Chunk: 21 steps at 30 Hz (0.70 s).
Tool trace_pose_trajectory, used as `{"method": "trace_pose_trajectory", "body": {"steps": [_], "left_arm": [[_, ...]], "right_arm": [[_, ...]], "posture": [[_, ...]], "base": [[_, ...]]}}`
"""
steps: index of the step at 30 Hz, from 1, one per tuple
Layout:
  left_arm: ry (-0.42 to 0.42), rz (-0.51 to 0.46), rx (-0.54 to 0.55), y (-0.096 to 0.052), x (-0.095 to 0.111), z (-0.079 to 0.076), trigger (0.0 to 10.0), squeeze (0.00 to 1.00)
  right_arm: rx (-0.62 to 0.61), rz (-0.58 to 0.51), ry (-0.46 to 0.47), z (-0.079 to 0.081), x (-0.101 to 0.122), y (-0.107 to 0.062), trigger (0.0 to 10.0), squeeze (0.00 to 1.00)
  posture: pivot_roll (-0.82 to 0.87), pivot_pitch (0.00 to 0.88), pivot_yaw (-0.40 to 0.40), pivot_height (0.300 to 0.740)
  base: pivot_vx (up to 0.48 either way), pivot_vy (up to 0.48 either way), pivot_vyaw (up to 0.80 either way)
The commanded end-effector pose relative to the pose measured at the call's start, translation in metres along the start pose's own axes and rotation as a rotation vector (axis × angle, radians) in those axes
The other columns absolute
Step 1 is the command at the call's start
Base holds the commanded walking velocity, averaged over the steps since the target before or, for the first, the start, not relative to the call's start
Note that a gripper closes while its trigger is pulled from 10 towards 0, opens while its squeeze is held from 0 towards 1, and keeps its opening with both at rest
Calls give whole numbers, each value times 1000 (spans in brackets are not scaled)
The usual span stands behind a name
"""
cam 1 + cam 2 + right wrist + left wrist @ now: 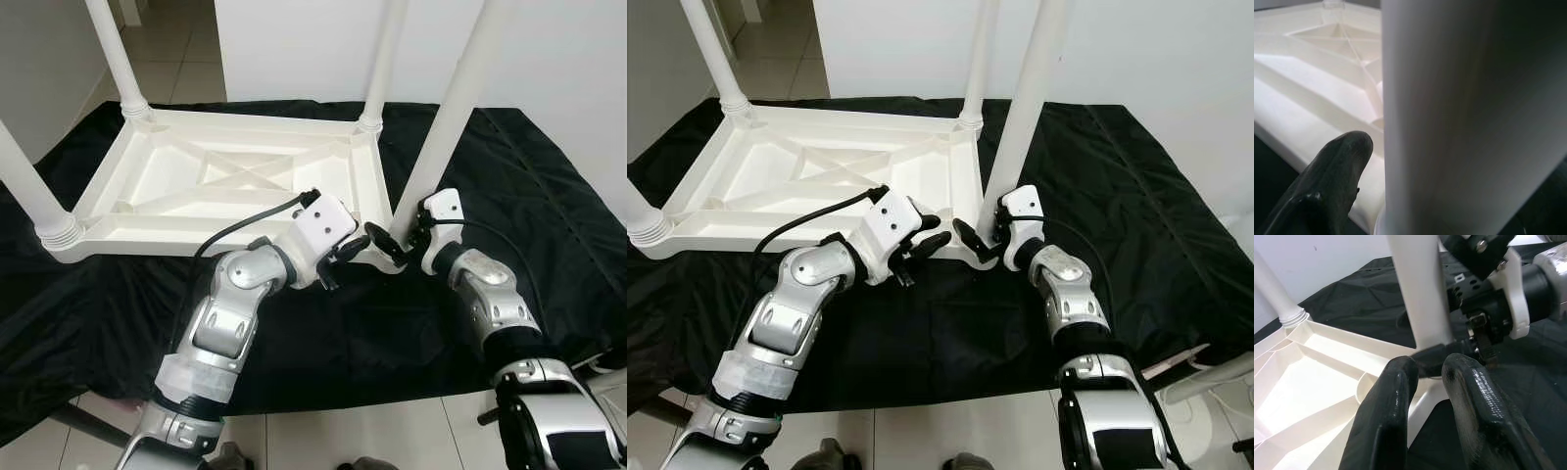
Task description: Building children table
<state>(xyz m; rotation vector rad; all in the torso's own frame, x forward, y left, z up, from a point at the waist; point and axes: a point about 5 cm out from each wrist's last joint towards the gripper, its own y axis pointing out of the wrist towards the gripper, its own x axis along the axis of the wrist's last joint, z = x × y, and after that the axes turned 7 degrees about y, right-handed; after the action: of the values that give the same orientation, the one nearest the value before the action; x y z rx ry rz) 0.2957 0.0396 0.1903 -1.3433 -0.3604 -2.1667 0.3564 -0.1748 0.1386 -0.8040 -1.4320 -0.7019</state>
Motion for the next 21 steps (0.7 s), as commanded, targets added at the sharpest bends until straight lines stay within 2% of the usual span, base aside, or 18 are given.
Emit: {"method": "trace_pose_trajectory", "body": {"steps": [1,2,3,4,16,17,21], "left_arm": [[0,21,105,1,-1,4,10000,0],[2,22,105,1,-1,4,10000,0],[2,22,105,1,-1,4,10000,0],[1,22,108,0,-1,5,10000,0],[-3,23,113,0,-2,4,10000,0],[1,24,109,1,-2,3,10000,0],[5,25,107,1,-2,3,10000,0]], "right_arm": [[43,36,-29,3,-1,5,7490,0],[52,46,-33,4,-2,7,1725,0],[52,46,-33,4,-2,7,1725,0],[66,55,-34,4,-3,7,0,0],[86,67,2,0,-16,-2,0,0],[63,64,16,-1,-18,-3,10000,0],[48,63,26,-1,-19,-4,10000,0]], "posture": [[-19,0,-28,740],[-15,0,-33,740],[-15,0,-33,740],[-12,0,-37,740],[-22,0,-42,740],[-24,0,-42,740],[-24,0,-42,740]], "base": [[0,0,0],[0,0,0],[0,0,0],[0,0,0],[0,0,0],[0,0,0],[0,0,0]]}}
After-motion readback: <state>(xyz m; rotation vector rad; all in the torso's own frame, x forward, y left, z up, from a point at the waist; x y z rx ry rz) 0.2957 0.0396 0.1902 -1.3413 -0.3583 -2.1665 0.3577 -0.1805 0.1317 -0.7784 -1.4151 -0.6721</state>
